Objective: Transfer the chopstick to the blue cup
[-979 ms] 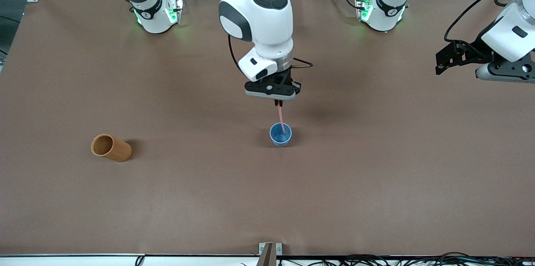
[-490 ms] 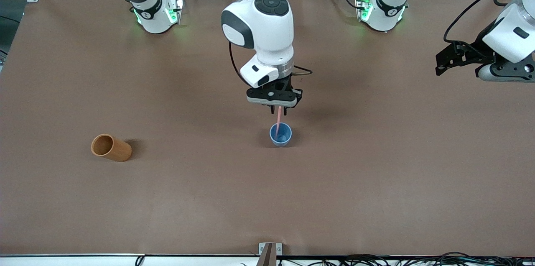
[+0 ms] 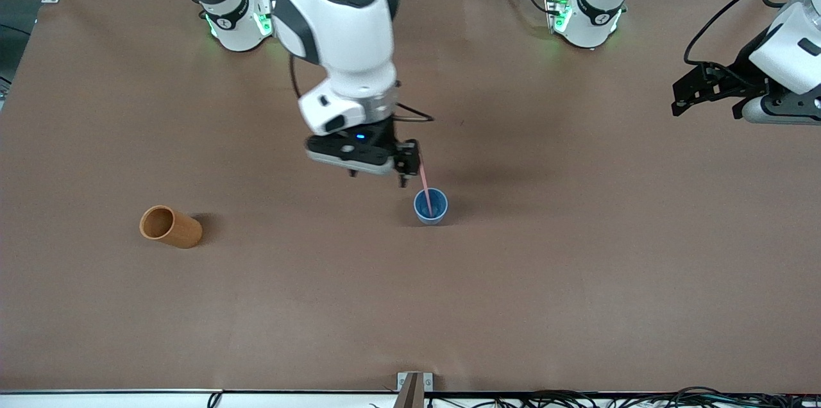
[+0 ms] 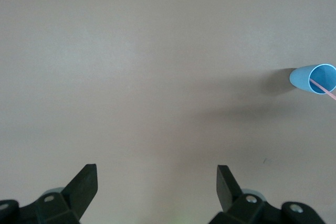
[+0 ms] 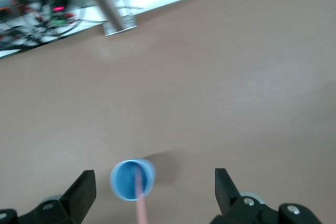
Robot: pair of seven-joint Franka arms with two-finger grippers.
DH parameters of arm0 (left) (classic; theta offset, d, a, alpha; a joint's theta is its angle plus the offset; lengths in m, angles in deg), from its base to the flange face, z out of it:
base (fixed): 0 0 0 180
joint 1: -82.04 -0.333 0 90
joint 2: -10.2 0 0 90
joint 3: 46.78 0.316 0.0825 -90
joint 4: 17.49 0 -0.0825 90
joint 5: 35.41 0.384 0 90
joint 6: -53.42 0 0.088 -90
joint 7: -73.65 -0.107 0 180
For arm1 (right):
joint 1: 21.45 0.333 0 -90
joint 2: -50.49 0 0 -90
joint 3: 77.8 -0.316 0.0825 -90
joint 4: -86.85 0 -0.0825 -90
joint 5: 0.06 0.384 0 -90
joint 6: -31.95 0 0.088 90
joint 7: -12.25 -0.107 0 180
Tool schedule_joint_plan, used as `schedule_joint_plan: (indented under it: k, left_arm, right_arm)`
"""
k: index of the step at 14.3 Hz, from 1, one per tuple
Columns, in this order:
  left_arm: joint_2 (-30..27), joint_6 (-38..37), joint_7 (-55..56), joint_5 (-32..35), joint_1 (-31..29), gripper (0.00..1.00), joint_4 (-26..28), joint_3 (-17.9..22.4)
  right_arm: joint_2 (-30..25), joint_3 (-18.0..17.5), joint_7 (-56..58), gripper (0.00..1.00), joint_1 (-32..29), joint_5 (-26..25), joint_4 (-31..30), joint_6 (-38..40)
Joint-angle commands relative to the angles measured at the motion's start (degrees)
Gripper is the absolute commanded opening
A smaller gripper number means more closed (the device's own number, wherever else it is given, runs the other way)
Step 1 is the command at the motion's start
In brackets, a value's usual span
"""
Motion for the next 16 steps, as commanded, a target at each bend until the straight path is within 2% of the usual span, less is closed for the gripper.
schedule_joint_plan:
  k: [1, 4, 8, 10, 12, 16]
  left_arm:
    - [0.4, 0.0, 0.0, -0.7, -0.4, 1.0, -1.2, -0.1]
    - [0.7, 0.0, 0.0, -0.6, -0.4, 1.0, -1.3, -0.2]
    - [0.7, 0.0, -0.2, -0.7, -0.4, 1.0, -1.3, -0.1]
    - [0.7, 0.0, -0.4, -0.7, -0.4, 1.0, -1.5, -0.1]
    - [0.7, 0.0, -0.5, -0.7, -0.4, 1.0, -1.6, -0.1]
    - [1.0, 0.0, -0.5, -0.7, -0.4, 1.0, -1.6, 0.0]
  right_arm:
    - [-5.9, -1.0, 6.5, 1.0, -5.1, -0.3, -2.3, 9.5]
    - [-12.2, -1.1, 14.2, 1.0, -11.6, 2.1, -7.2, 13.3]
    - [-23.9, -1.0, 25.1, 1.0, -20.7, 3.6, -20.3, 13.3]
    - [-27.8, -1.0, 28.3, 1.0, -24.3, 3.6, -25.1, 13.1]
    - [-29.6, -0.9, 33.5, 1.0, -28.4, 3.6, -26.3, 13.9]
    - [-29.9, -0.9, 43.8, 1.0, -37.7, 5.6, -24.9, 16.7]
